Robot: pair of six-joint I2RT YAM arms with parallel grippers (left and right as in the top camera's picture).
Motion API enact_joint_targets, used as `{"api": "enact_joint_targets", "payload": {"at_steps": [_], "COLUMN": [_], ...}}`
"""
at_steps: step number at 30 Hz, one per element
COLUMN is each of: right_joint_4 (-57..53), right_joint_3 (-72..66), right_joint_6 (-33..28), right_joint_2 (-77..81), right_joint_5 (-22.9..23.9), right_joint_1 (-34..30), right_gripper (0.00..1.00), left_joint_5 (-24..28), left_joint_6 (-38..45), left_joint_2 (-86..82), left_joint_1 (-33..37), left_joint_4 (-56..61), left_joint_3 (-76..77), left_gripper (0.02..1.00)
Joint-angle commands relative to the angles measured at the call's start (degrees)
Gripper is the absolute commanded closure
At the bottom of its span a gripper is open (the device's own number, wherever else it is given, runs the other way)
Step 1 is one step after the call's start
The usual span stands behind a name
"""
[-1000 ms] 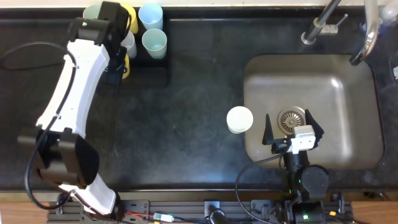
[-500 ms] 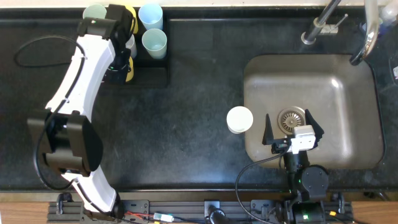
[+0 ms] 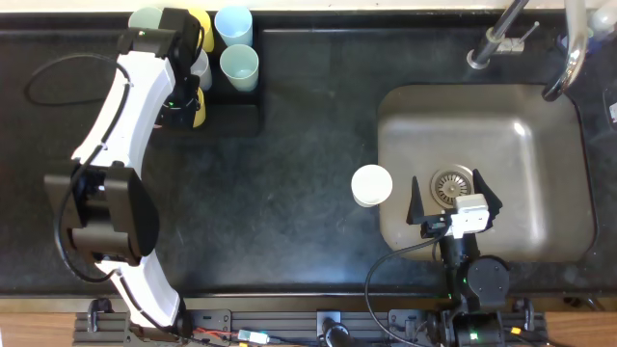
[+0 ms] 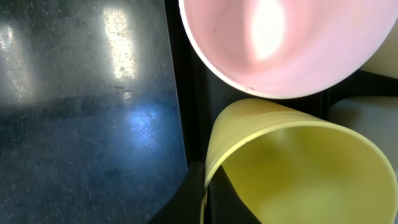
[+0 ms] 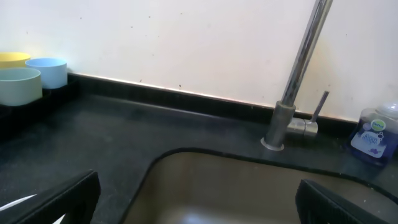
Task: Store Cups
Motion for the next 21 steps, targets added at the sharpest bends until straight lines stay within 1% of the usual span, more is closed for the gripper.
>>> {"api": "enact_joint_targets", "payload": {"at_steps": [1, 8, 15, 21], "right_joint_4": [0.3, 0.3, 0.3, 0.3], "right_joint_3": [-0.8, -0.8, -0.8, -0.8], "right_joint_6": [0.0, 0.0, 0.0, 0.0], "right_joint_2": [-0.6, -0.6, -0.6, -0.6], "right_joint_5": [0.0, 0.0, 0.0, 0.0], "right_joint_1": [-0.1, -0.1, -0.1, -0.1], "right_gripper": [0.007, 0.003, 0.003, 0.003], "left_joint_5": [0.3, 0.3, 0.3, 0.7], "left_joint_6": [0.4, 0.4, 0.4, 0.4], "left_joint_2": [0.3, 0.3, 0.3, -0.3], "left_joint_1": [0.3, 0.3, 0.3, 0.3], "left_joint_4": [-0.1, -0.1, -0.1, -0.1], "left_joint_3": [-0.4, -0.4, -0.4, -0.4], "left_gripper": [0.936, 0.897, 0.836, 0.665]}}
